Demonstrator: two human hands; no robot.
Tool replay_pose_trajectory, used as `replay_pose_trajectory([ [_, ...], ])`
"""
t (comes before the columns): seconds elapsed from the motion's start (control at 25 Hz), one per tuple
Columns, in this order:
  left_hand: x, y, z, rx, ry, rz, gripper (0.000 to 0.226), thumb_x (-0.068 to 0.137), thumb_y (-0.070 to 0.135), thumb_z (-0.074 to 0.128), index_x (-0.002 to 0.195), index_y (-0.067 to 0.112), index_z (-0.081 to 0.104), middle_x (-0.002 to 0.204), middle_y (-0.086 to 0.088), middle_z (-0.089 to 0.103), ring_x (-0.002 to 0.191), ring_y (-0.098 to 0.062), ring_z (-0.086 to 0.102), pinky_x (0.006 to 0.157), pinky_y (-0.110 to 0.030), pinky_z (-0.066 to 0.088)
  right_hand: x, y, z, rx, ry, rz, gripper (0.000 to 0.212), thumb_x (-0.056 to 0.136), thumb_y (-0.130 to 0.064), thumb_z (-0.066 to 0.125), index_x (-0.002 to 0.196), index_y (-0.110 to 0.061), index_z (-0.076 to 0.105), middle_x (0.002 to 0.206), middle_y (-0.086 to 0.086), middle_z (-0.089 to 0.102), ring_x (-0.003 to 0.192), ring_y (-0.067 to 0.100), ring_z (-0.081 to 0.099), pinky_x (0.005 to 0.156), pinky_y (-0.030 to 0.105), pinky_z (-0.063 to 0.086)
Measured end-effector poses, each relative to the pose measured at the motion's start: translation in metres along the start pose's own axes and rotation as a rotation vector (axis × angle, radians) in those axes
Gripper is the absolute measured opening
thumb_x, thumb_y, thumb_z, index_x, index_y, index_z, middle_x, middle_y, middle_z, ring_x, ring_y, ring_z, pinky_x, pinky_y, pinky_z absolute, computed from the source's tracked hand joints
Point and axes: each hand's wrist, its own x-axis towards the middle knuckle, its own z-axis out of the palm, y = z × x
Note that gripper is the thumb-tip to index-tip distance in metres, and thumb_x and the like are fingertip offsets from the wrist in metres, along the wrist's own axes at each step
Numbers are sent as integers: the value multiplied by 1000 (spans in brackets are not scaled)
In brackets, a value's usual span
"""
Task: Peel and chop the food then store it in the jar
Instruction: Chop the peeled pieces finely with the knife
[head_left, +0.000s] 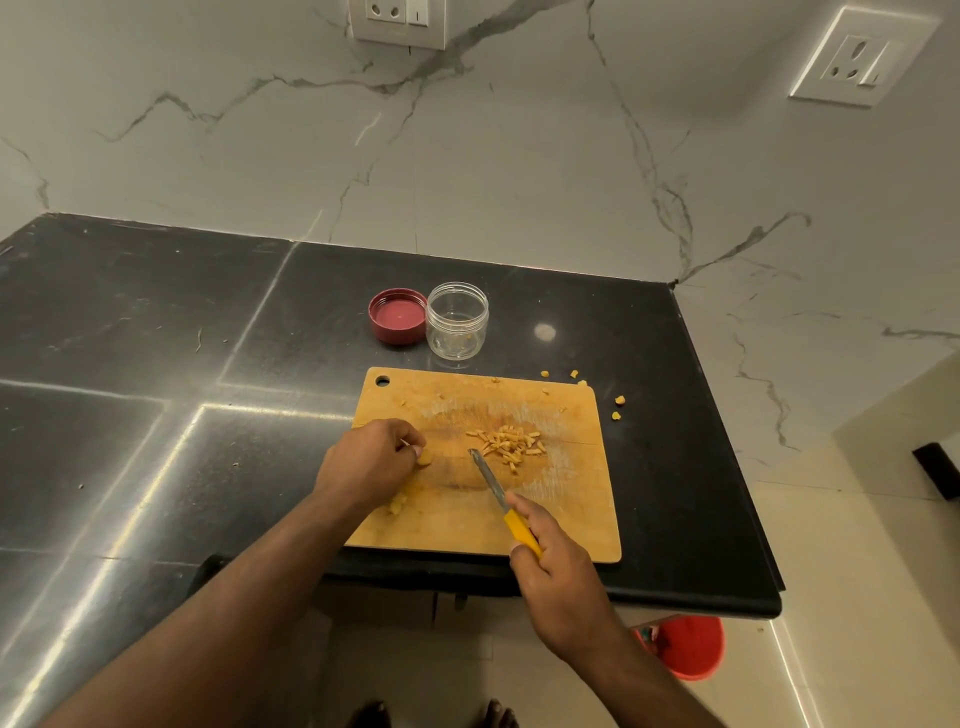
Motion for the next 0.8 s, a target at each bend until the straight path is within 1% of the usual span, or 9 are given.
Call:
replay_pose_trajectory([
  [0.08, 0, 3, 2, -90, -13, 17, 17, 99, 31, 58, 109, 28, 71, 108, 9, 68, 96, -12, 60, 84, -34, 54, 1, -2, 0, 3, -1, 2, 50, 100, -14, 46, 144, -37, 42, 98, -5, 63, 58, 3, 49, 52, 20, 39],
  [0.16, 1, 12, 9, -136, -5, 43, 20, 99, 31, 58, 114, 24, 71, 112, 8, 69, 99, -11, 59, 83, -30, 50, 3, -3, 0, -10, -1, 0, 51, 100, -14, 46, 145, -36, 41, 109, -7, 62, 60, 1, 51, 53, 19, 39],
  [0.2, 1, 16, 13, -131, 12, 54, 20, 99, 32, 59, 114, 25, 71, 112, 8, 69, 97, -10, 58, 80, -28, 48, 4, -4, 0, -19, 1, -3, 51, 100, -14, 46, 146, -35, 40, 115, -7, 62, 63, 0, 52, 55, 17, 39],
  [0.28, 0, 21, 19, -32, 55, 73, 19, 96, 39, 61, 110, 29, 71, 107, 10, 71, 92, -9, 57, 74, -30, 47, 4, -7, -2, -37, 7, -8, 51, 100, -15, 46, 147, -34, 39, 125, -11, 57, 69, -2, 54, 58, 16, 41],
  [0.32, -1, 21, 20, 43, 70, 80, 21, 94, 43, 63, 109, 31, 71, 105, 10, 71, 92, -10, 56, 74, -31, 48, 3, -8, -3, -43, 8, -7, 52, 100, -15, 45, 147, -35, 39, 127, -13, 55, 70, -2, 55, 59, 16, 42],
  [0.4, -3, 19, 20, 160, 71, 100, 28, 91, 50, 64, 113, 33, 70, 105, 11, 71, 100, -13, 56, 80, -36, 50, 2, -10, -5, -48, 7, 3, 51, 101, -16, 45, 147, -36, 38, 125, -16, 53, 71, -1, 56, 58, 17, 43],
  [0.52, -3, 19, 19, 263, 66, 128, 33, 91, 47, 66, 121, 33, 68, 116, 10, 67, 109, -16, 52, 88, -37, 49, -1, -10, -7, -63, 8, 6, 51, 101, -16, 45, 147, -34, 39, 128, -16, 53, 80, -3, 58, 63, 15, 45],
  [0.64, -2, 21, 21, 252, 83, 138, 30, 93, 42, 64, 122, 32, 67, 118, 9, 67, 109, -16, 52, 89, -35, 49, -1, -10, -7, -69, 5, 13, 51, 101, -17, 45, 148, -35, 37, 132, -14, 52, 84, -4, 57, 66, 13, 43],
  [0.8, 4, 22, 22, 257, 82, 137, 28, 95, 40, 60, 121, 32, 67, 116, 9, 68, 107, -16, 53, 88, -36, 49, 0, -11, -9, -45, 14, 10, 50, 101, -16, 44, 147, -35, 38, 127, -14, 54, 80, -6, 56, 62, 16, 44],
])
